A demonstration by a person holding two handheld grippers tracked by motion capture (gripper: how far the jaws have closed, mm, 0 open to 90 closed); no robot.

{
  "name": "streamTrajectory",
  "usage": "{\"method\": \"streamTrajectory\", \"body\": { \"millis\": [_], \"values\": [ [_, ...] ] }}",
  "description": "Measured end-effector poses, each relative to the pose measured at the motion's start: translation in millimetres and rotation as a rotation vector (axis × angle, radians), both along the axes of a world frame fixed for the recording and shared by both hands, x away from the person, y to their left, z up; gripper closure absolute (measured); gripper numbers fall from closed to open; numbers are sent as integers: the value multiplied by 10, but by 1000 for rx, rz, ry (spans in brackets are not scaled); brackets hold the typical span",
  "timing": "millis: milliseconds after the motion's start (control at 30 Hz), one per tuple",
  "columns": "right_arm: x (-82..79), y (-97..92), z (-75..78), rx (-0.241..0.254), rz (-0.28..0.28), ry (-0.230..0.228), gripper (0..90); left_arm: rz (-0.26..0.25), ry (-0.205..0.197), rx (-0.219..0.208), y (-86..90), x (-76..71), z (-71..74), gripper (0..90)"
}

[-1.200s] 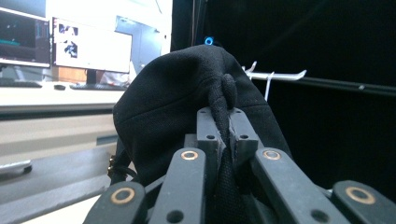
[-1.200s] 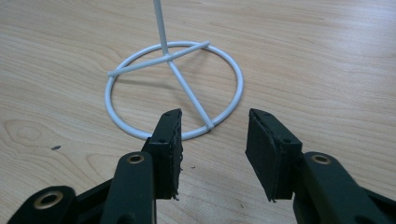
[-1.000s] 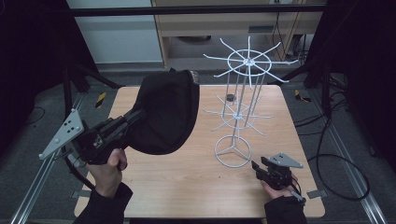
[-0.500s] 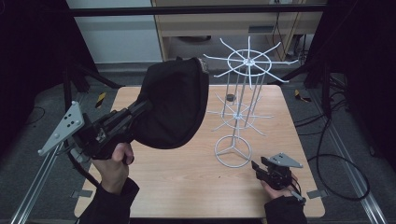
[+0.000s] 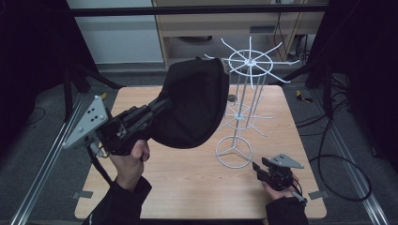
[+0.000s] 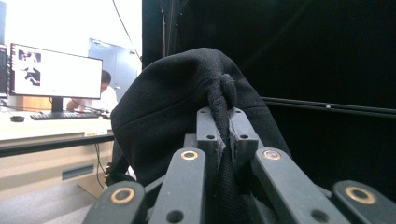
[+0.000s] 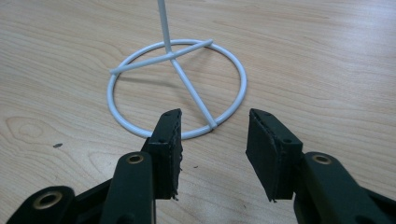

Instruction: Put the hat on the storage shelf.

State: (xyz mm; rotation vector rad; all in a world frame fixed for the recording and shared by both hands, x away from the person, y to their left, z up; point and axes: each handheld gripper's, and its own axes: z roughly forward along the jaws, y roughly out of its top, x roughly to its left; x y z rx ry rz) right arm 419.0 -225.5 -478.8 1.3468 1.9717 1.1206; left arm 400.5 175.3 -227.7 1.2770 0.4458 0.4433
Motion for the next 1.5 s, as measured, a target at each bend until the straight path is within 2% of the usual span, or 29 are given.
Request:
{"method": "streamTrajectory", "body": {
  "millis": [267,500,667,867,1200,1433,1500],
  "values": [
    [0,11,-3,6,4,12,550,-13,41,19,-91,89,-146,844],
    [2,10,-7,4,4,14,549,-5,72,43,-99,110,-253,823],
    [4,14,-9,0,5,16,547,11,117,98,-132,131,-424,806],
    [10,12,-18,-14,6,10,542,18,154,142,-215,179,-584,807],
    [6,20,-15,-9,7,17,532,4,180,179,-327,210,-689,791],
    [6,20,-17,-10,7,17,529,3,191,205,-282,197,-738,687],
    [5,20,-17,-11,6,17,526,11,197,213,-250,179,-759,602]
  ]
}}
